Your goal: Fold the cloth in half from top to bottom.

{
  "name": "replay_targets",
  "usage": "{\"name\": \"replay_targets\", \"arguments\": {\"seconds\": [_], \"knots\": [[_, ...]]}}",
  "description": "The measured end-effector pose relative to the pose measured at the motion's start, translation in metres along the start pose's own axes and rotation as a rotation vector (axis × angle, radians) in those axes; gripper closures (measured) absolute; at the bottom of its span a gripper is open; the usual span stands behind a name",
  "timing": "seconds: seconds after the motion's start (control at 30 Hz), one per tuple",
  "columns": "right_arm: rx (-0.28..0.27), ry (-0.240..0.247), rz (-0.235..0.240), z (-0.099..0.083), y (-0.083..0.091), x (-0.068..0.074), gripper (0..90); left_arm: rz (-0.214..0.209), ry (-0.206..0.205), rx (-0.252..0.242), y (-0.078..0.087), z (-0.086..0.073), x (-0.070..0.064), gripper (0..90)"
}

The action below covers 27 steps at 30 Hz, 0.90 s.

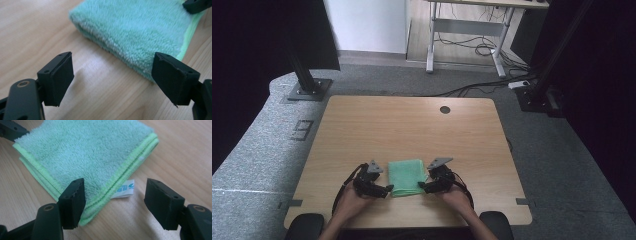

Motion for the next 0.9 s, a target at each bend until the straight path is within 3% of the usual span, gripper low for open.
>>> {"name": "replay_targets", "arguments": {"seconds": [0.17,0.27,0.4,0.47,0.57,0.67,0.9], "knots": [[0.002,0.018,-0.035,-0.003,-0.001,0.002,28.1,0.014,0.002,0.002,-0.004,-0.003,-0.002,16.7],[-0.001,0.027,-0.044,-0.005,-0.002,0.002,27.6,-0.003,0.028,-0.047,0.004,0.002,0.0,17.1],[-0.008,0.021,-0.051,-0.006,-0.003,0.002,24.9,0.026,0.052,-0.091,0.01,0.01,0.002,16.7],[-0.009,0.013,-0.058,-0.007,-0.004,0.001,23.0,0.018,0.056,-0.084,0.007,0.011,-0.001,15.6],[-0.019,-0.007,-0.058,-0.008,-0.004,0.0,22.5,0.029,0.029,-0.05,0.0,0.006,-0.009,14.4],[-0.027,-0.025,-0.063,-0.01,-0.003,0.0,21.6,0.07,0.014,-0.019,-0.007,0.0,-0.012,14.6],[-0.014,-0.003,-0.08,-0.012,0.001,0.005,21.4,0.107,0.011,-0.019,-0.013,0.002,-0.013,14.2]]}}
Point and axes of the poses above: each handheld gripper's, and its own axes: y roughly backward along the jaws, z roughly out of its top, x roughly to its left, the point moved 3 cm from there along -y, roughly forward along the jaws, and after that the axes turned 10 degrees about z, right-handed, at the moved point
